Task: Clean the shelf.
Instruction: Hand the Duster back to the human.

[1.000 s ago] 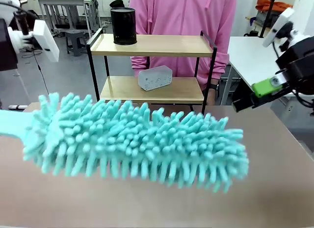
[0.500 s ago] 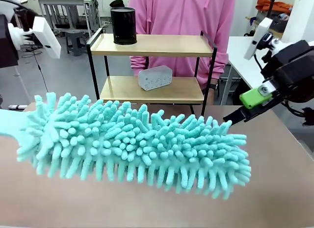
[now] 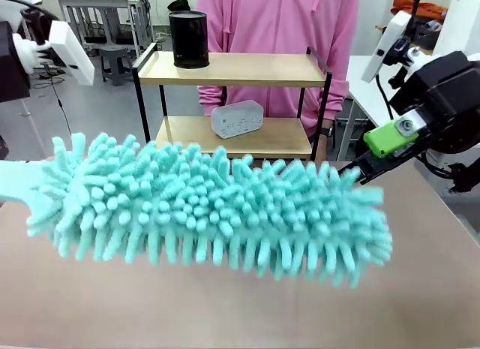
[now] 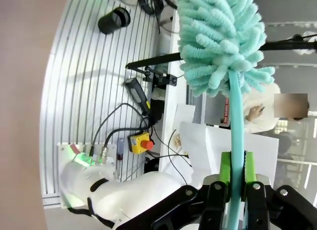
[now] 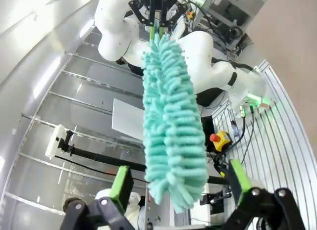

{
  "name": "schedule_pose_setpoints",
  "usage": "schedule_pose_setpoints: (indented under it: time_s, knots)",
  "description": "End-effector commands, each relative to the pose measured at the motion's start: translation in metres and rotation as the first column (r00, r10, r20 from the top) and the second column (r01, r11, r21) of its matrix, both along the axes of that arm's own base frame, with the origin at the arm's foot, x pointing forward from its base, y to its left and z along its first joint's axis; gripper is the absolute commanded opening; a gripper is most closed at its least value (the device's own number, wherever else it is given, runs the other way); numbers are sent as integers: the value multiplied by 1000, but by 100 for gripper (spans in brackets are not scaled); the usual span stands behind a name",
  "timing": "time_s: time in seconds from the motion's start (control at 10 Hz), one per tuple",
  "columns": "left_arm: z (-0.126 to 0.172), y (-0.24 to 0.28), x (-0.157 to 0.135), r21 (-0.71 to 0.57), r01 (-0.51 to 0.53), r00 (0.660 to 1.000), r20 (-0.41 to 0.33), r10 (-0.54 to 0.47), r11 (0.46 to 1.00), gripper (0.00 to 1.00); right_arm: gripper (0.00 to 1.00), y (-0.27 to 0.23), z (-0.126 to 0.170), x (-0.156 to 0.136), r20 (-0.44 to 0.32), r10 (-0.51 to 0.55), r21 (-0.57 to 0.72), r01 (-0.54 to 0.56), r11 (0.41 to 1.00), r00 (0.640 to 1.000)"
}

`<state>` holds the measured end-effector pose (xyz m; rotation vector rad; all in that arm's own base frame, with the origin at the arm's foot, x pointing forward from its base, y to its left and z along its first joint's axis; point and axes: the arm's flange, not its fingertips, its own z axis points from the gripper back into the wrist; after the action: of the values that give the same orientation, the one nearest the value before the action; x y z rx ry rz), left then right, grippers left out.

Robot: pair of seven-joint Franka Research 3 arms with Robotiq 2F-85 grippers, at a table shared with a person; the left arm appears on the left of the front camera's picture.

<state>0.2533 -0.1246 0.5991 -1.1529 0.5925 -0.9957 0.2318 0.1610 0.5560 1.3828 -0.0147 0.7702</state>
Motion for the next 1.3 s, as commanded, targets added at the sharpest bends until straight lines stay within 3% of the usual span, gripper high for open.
schedule_pose_setpoints:
  time_s: [0.0,0.5,0.9,1.2]
  knots:
    - [-3,-6,-2,18,19,1000,-1,-19,1000,12,100,0,-1,0,0,-1,-11,1,1000,1000]
    - [-5,-8,-2,35,8,1000,1,-8,999,12,100,0,-1,0,0,-1,-5,1,1000,1000]
    - [-3,-32,8,65,61,998,21,-63,996,12,100,41,-10,-17,-14,170,-15,-171,985,985]
    - [-7,-35,13,52,59,998,11,-60,997,12,100,61,-26,-22,-74,267,-100,-273,957,961]
